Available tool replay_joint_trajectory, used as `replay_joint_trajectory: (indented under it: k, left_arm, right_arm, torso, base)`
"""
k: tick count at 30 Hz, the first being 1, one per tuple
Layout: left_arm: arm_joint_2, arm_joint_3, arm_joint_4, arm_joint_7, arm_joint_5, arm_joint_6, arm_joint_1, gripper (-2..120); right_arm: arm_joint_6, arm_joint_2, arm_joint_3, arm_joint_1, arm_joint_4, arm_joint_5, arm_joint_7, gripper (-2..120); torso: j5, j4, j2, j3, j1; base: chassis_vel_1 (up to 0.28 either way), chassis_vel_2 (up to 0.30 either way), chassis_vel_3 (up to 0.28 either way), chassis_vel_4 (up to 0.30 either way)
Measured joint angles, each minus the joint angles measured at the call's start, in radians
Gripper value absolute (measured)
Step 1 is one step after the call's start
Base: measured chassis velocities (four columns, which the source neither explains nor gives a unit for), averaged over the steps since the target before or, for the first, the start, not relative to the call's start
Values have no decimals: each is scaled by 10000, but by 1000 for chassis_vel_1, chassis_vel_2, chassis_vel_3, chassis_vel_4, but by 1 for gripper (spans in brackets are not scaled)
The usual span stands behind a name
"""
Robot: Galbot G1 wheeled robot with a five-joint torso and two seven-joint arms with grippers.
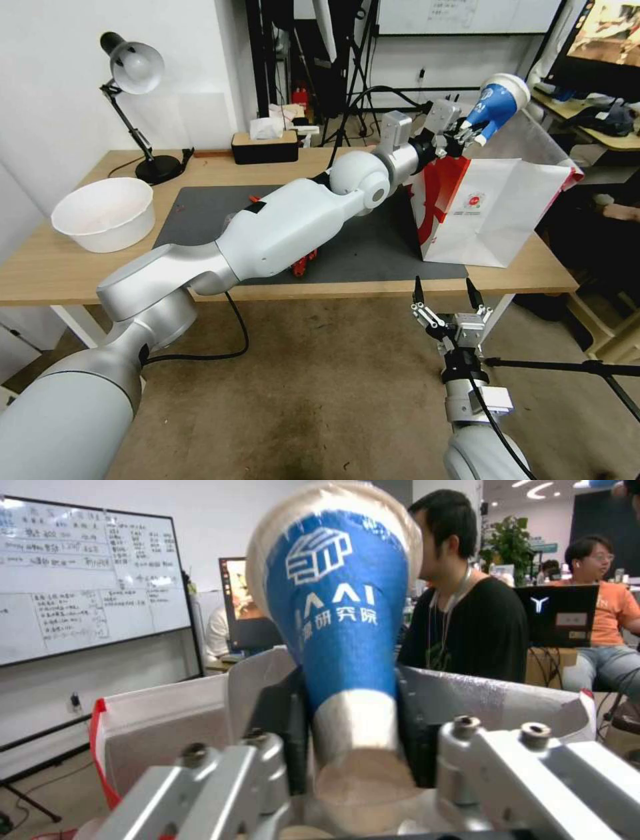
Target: Pick up the trash from the table and place it into the takeout bag.
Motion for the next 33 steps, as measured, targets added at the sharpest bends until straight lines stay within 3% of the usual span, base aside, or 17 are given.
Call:
replay_joint_trajectory:
  k: [10,13,18,22,27,33]
  left_arm:
    - [-29,-70,-30,-34,39,9,48,69]
    - [-46,-393,-156,-272,93,-45,134,85]
    - [129,-943,-497,-579,92,-66,251,97]
    - [998,-1700,-1312,-860,-16,1,626,100]
    - [1710,-2044,-1793,-940,-42,41,959,100]
    - [3238,-3121,-2732,-1133,-35,286,2081,100]
  right_arm:
    - [16,-11,65,-31,-5,14,24,92]
    - [17,-20,68,-29,-5,17,28,92]
    - [16,-52,70,-16,2,20,29,92]
    - [0,-40,42,-6,1,20,27,92]
    - [-4,-15,14,-5,-8,20,22,92]
    - [-14,-67,3,-62,24,7,13,92]
  torso:
    - [0,0,1,0,-1]
    - [1,-1,0,0,0]
    - [0,-4,0,0,-1]
    - [-3,0,0,0,-1]
    - [-4,2,1,0,-1]
    - [-3,1,1,0,-1]
  base:
    - [0,0,0,0]
    - [0,0,0,0]
    - [0,0,0,0]
    - [0,0,0,0]
    - [0,0,0,0]
    - [0,0,0,0]
